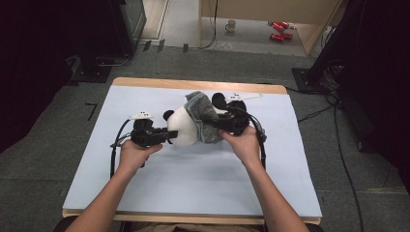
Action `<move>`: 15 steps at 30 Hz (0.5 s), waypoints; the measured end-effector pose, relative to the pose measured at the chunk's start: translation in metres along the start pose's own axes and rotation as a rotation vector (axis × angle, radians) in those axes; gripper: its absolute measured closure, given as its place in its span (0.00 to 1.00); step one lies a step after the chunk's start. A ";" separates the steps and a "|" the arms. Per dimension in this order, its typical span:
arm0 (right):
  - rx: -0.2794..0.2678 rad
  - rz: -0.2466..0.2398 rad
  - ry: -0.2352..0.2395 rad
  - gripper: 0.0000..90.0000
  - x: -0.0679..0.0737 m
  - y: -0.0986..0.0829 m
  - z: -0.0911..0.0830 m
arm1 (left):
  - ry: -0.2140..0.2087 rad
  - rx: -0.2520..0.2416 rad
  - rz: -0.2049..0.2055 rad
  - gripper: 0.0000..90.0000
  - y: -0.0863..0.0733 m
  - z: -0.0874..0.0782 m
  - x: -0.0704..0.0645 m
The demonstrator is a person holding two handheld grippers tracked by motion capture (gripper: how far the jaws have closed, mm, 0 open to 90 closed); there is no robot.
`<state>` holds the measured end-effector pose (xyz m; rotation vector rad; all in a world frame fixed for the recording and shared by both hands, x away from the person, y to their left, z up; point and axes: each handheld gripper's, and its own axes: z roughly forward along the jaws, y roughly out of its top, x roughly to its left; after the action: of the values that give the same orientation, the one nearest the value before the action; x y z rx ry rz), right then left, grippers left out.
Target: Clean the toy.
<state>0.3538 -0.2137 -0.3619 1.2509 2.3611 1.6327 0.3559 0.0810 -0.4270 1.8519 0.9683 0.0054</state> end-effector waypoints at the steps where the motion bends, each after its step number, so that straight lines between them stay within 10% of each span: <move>1: 0.005 -0.006 0.008 0.86 0.004 0.000 0.004 | 0.005 -0.001 0.007 0.75 0.000 0.000 -0.001; 15: 0.083 -0.021 0.023 0.85 0.003 -0.018 0.047 | 0.034 0.017 0.046 0.73 -0.001 0.004 -0.004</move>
<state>0.3611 -0.1778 -0.3958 1.2230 2.4701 1.5671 0.3542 0.0754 -0.4282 1.8946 0.9517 0.0565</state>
